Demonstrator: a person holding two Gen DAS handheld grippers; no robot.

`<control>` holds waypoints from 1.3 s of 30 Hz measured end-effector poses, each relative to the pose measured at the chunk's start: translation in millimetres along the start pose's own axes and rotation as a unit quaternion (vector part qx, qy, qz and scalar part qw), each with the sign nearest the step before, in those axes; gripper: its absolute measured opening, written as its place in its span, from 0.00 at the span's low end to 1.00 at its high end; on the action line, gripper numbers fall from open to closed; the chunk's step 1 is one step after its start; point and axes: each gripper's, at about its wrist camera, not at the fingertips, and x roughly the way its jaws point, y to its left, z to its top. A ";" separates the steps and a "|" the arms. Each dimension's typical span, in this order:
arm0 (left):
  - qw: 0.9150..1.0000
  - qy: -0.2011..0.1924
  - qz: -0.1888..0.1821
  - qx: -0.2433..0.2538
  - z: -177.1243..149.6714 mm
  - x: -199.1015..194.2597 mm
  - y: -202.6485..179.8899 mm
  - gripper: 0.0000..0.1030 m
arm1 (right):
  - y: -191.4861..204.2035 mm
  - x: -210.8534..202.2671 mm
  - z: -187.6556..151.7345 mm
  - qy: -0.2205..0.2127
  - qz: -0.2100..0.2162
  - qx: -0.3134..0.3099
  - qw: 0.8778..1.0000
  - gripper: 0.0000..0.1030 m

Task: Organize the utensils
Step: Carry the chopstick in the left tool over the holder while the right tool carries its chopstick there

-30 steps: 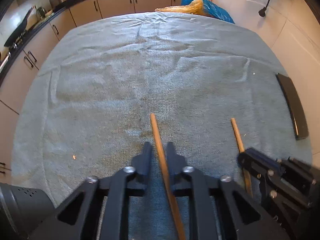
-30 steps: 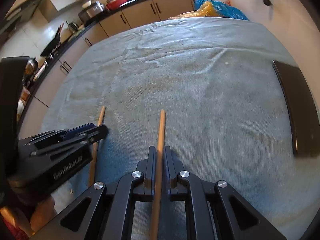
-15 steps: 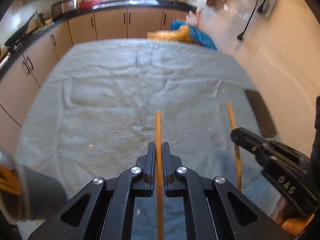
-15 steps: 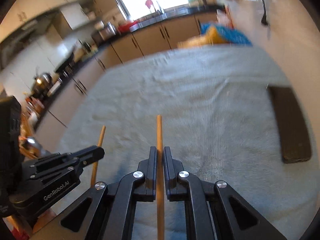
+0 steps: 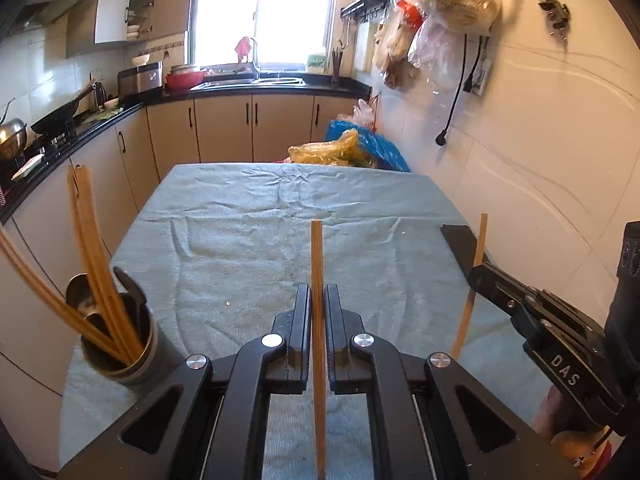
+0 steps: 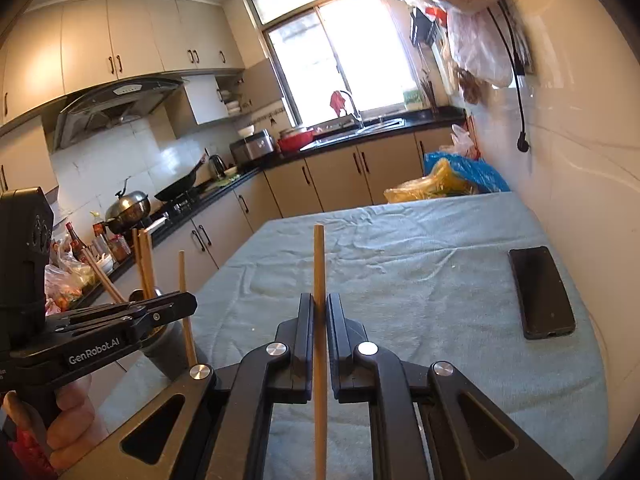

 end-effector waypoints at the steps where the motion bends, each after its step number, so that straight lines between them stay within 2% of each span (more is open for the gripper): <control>1: 1.000 -0.003 -0.001 0.002 -0.5 -3.6 -0.2 0.06 | 2.9 -2.9 -0.6 -0.002 0.000 -0.004 1.000 0.07; 17: 1.000 -0.021 -0.001 -0.010 -6.9 -29.9 14.0 0.06 | 24.3 -21.7 1.2 -0.022 0.001 -0.026 0.999 0.07; 39: 0.999 -0.040 0.009 -0.032 -2.9 -55.6 34.8 0.06 | 31.5 -20.5 14.0 -0.026 0.017 -0.023 0.999 0.07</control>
